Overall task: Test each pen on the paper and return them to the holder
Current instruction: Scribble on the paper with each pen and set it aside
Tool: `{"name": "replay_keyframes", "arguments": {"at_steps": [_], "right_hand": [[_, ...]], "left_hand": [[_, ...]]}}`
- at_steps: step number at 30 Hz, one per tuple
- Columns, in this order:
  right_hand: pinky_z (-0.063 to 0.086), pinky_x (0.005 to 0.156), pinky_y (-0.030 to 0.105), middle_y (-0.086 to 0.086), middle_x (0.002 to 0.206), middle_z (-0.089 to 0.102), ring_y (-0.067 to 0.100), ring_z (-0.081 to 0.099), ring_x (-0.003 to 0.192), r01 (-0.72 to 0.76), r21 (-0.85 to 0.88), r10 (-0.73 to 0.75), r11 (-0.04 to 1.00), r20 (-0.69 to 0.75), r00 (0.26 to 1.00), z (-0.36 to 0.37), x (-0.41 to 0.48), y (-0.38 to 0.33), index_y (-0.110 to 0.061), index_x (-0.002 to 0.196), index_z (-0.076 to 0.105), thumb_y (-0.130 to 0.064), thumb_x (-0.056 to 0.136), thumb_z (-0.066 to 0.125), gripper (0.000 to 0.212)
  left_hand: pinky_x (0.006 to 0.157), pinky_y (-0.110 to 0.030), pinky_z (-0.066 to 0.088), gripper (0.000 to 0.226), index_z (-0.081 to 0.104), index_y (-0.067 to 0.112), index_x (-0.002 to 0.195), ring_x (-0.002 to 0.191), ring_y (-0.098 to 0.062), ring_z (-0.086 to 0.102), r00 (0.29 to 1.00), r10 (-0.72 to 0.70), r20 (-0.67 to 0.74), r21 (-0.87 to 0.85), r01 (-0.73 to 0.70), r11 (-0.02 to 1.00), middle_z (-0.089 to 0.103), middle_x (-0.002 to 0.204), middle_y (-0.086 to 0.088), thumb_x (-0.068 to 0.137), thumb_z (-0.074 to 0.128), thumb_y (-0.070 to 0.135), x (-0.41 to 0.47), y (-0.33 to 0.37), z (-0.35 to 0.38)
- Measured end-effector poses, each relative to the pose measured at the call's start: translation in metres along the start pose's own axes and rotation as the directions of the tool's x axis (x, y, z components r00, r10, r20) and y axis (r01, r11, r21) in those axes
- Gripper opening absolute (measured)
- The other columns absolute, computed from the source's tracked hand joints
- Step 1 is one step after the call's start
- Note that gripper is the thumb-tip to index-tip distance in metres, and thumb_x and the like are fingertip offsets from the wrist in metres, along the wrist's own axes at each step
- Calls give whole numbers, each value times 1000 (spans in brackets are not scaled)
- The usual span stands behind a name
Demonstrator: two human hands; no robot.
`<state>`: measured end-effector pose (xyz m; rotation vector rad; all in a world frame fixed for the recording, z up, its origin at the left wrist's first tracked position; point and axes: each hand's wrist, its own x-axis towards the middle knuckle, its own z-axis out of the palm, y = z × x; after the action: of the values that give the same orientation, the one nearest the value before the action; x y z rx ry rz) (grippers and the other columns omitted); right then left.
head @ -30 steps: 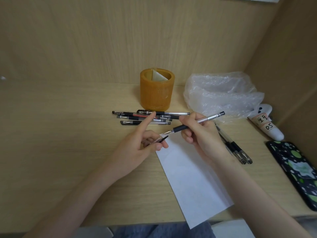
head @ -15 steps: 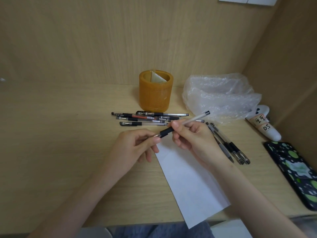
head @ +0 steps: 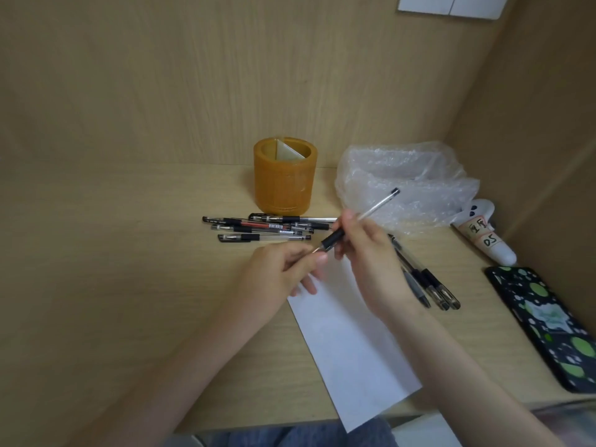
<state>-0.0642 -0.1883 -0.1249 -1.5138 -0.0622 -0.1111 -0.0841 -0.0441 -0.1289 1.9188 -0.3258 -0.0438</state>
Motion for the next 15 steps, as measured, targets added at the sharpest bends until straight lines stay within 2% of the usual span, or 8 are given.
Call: {"name": "replay_keyframes", "arguments": {"at_steps": [2, 4, 6, 8, 10, 11, 13, 15], "right_hand": [[49, 66, 23, 2, 75, 62, 13, 58, 68, 3, 20, -2, 1000, -39, 999, -10, 15, -14, -11, 84, 55, -22, 101, 41, 25], [46, 62, 24, 2, 77, 59, 13, 55, 68, 74, -191, -85, 979, -51, 995, -28, 37, -30, -11, 90, 54, -18, 102, 39, 20], [39, 63, 26, 0, 81, 54, 14, 50, 74, 117, -528, -162, 841, -40, 986, -52, 69, -40, -16, 94, 56, -19, 101, 40, 18], [38, 78, 33, 6, 97, 56, 24, 52, 93, 98, -776, -166, 624, -8, 986, -75, 103, -43, -18, 100, 62, -20, 100, 41, 20], [28, 99, 39, 14, 118, 55, 35, 44, 118, 47, -921, -119, 387, 0, 993, -91, 130, -42, -17, 110, 65, -15, 99, 38, 29], [23, 103, 38, 16, 126, 52, 37, 37, 125, 21, -953, -98, 303, -9, 995, -96, 140, -40, -17, 115, 64, -13, 99, 36, 33], [15, 109, 38, 17, 135, 47, 38, 30, 130, -9, -974, -74, 226, -26, 997, -103, 151, -39, -19, 120, 63, -12, 99, 32, 38], [4, 115, 40, 15, 141, 42, 37, 24, 135, -16, -977, -58, 212, -29, 998, -106, 155, -36, -20, 122, 62, -10, 99, 30, 41]], "left_hand": [[69, -15, 48, 24, 60, 36, 110, 80, -1, 66, 1000, 7, 2, 89, -7, 996, 70, 96, 14, 87, 57, 37, 8, 1, 5], [82, -10, 44, 32, 59, 31, 119, 94, 1, 60, 998, 35, -49, 256, -22, 966, 64, 106, 16, 88, 56, 38, 15, -4, 2], [92, -19, 44, 28, 62, 26, 117, 104, -2, 56, 993, 76, -88, 372, -38, 927, 62, 112, 12, 90, 57, 29, 19, -12, -5], [95, -27, 44, 25, 64, 25, 115, 106, -4, 55, 990, 106, -96, 441, -53, 896, 62, 113, 10, 91, 56, 21, 21, -21, -11], [93, -23, 44, 26, 65, 25, 114, 103, -3, 55, 988, 123, -96, 475, -63, 878, 62, 112, 10, 91, 56, 17, 22, -27, -14], [91, -21, 43, 26, 65, 25, 113, 102, -4, 55, 986, 133, -98, 485, -70, 872, 63, 110, 10, 91, 56, 16, 21, -29, -15], [89, -20, 42, 25, 67, 22, 111, 101, -6, 56, 982, 165, -94, 493, -98, 865, 64, 107, 9, 90, 57, 13, 21, -31, -16], [87, -18, 41, 24, 67, 20, 109, 99, -6, 56, 980, 179, -87, 502, -112, 858, 64, 105, 8, 89, 58, 12, 20, -33, -17]]}}
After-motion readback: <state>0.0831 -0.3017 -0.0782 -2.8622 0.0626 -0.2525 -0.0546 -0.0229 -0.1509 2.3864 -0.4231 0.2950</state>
